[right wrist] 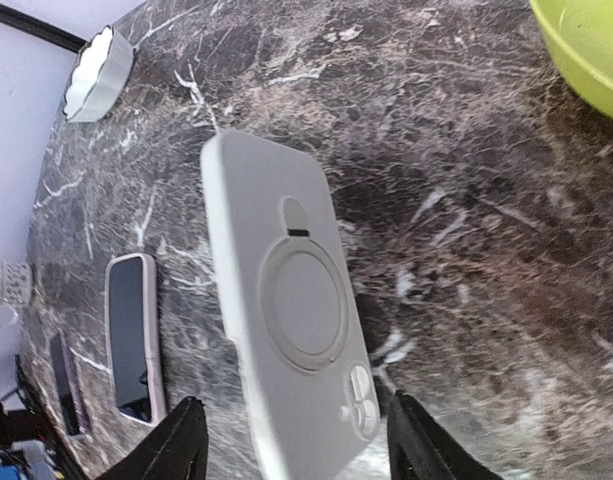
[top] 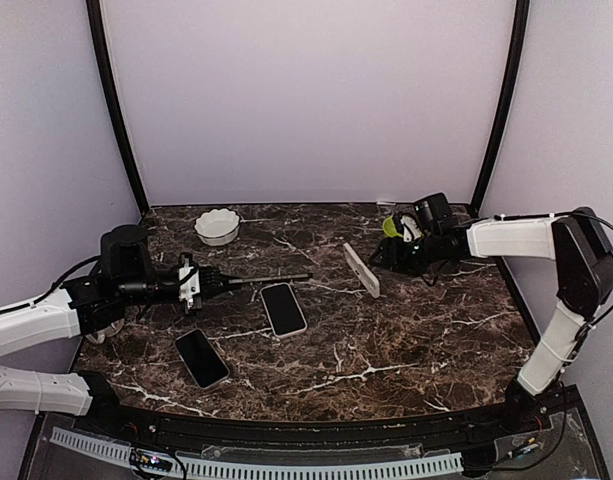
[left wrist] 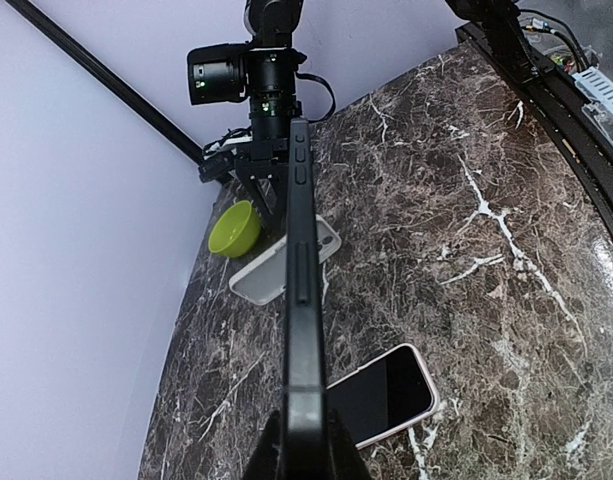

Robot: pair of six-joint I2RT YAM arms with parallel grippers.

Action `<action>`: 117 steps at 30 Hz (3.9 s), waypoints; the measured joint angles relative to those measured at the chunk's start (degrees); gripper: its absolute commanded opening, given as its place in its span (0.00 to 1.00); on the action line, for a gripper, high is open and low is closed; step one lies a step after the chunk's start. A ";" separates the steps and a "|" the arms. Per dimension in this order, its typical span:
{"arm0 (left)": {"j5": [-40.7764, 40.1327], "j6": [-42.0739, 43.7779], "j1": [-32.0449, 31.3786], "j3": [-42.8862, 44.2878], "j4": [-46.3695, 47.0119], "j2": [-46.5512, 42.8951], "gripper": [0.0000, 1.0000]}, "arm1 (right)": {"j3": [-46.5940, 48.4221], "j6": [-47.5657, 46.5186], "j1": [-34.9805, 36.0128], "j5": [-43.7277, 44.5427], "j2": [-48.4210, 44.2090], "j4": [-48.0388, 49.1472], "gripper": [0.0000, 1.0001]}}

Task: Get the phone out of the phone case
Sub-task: Place the phone case at the center of the board, then pass from the left arm to the right, then place the phone at the center of the board.

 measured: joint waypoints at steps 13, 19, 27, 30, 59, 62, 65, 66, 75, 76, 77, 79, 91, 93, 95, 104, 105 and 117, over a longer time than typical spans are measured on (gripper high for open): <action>1.60 -0.24 0.00 -0.02 -0.07 0.37 0.00 | -9.60 -7.74 -4.92 4.92 -22.67 -8.13 0.76; 4.55 -0.66 0.00 0.00 -1.16 1.92 0.00 | -15.08 -15.21 0.20 2.75 -34.99 -2.34 0.80; 9.35 -1.95 0.00 0.04 -2.97 4.07 0.00 | -16.13 -29.57 13.86 -3.41 -39.08 1.84 0.80; 10.08 -2.80 0.00 0.04 -2.91 4.48 0.00 | -14.36 -34.60 19.98 -3.50 -37.48 1.81 0.78; 10.69 -4.09 0.07 0.04 -2.80 4.96 0.00 | -3.78 -52.13 36.83 7.69 -17.33 5.64 0.18; 10.60 -4.26 0.11 0.04 -2.71 4.96 0.00 | -3.78 -52.02 36.98 7.74 -17.18 5.66 0.17; 10.62 -4.28 0.11 0.04 -2.71 4.96 0.00 | -3.78 -52.00 37.11 7.91 -17.07 5.68 0.19; 10.62 -4.28 0.11 0.04 -2.73 4.96 0.00 | -3.78 -52.02 37.18 8.00 -17.07 5.68 0.23; 10.60 -4.28 0.11 0.04 -2.71 4.96 0.00 | -3.78 -52.39 37.33 9.22 -16.70 6.12 0.19; 10.58 -4.28 0.11 0.04 -2.71 4.96 0.00 | -3.78 -52.46 37.35 9.25 -16.63 6.12 0.19; 10.49 -4.28 0.11 0.04 -2.71 4.94 0.00 | -3.78 -52.52 37.38 9.25 -16.59 6.12 0.18; 10.45 -4.28 0.11 0.04 -2.71 4.96 0.00 | -3.78 -52.65 37.48 9.27 -16.50 6.12 0.12; 10.97 -5.46 0.35 0.04 -3.21 4.87 0.70 | -4.00 -52.17 38.16 10.51 -15.85 6.16 0.00; 10.88 -5.38 0.35 0.04 -1.73 4.28 0.88 | -4.44 -49.96 38.18 11.72 -15.72 6.69 0.00; 10.58 -5.51 0.35 0.04 -0.17 3.34 0.96 | -5.70 -46.99 38.07 13.57 -15.72 7.54 0.00; 8.28 -5.73 0.35 -0.17 3.50 2.10 0.99 | -9.53 -31.87 35.17 18.67 -15.80 7.39 0.00; 7.93 -5.79 0.35 -0.26 3.85 1.90 0.99 | -10.32 -29.57 34.45 19.17 -16.00 7.63 0.00; 3.04 -8.07 0.35 -2.29 9.05 0.15 0.99 | -20.13 -1.53 23.26 23.08 -20.68 6.80 0.00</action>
